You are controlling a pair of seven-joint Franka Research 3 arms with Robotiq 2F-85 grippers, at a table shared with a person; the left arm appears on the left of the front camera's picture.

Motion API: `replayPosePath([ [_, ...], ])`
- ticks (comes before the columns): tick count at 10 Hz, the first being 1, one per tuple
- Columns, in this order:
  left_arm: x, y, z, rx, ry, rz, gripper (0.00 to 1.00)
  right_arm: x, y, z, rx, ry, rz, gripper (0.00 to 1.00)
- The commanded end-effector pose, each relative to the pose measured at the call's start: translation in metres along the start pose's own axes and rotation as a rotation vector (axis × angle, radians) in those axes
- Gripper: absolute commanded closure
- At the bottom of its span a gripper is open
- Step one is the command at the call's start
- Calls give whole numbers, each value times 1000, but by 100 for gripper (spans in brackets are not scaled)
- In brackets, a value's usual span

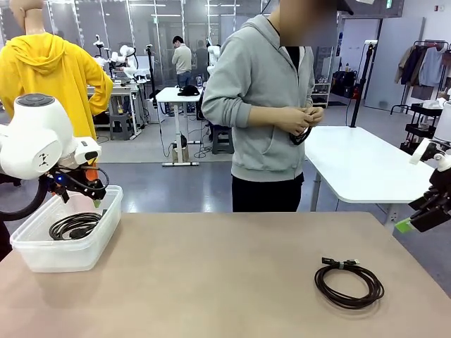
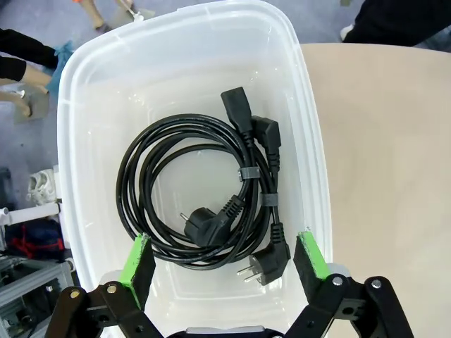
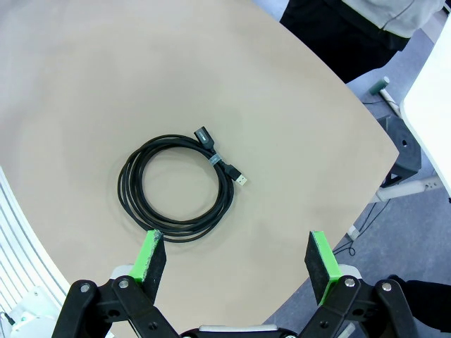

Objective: Organize and store the cables.
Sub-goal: Place the Power Cable into the Organizing box, then place the USB Extension Cable into the Organizing box.

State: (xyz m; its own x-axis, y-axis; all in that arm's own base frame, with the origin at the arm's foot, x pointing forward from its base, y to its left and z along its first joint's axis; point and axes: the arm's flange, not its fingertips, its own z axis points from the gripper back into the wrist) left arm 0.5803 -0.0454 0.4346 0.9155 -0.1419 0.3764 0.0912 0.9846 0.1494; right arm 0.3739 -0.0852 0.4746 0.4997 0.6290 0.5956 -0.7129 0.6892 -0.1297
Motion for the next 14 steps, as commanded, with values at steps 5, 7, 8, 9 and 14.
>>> replayPosePath([
  [5, 2, -1, -2, 8, -1, -2, 0, 2, 2, 0, 1, 17, -20, 0],
  [7, 2, -1, -2, 8, -1, -2, 0, 2, 2, 0, 1, 17, -20, 0],
  [8, 2, -1, -2, 8, -1, -2, 0, 2, 2, 0, 1, 17, -20, 0],
  [9, 2, -1, -2, 8, -1, -2, 0, 2, 2, 0, 1, 17, -20, 0],
  [14, 0, 0, 0, 0, 0, 0, 1, 0, 0, 0, 0, 0, 0, 0],
])
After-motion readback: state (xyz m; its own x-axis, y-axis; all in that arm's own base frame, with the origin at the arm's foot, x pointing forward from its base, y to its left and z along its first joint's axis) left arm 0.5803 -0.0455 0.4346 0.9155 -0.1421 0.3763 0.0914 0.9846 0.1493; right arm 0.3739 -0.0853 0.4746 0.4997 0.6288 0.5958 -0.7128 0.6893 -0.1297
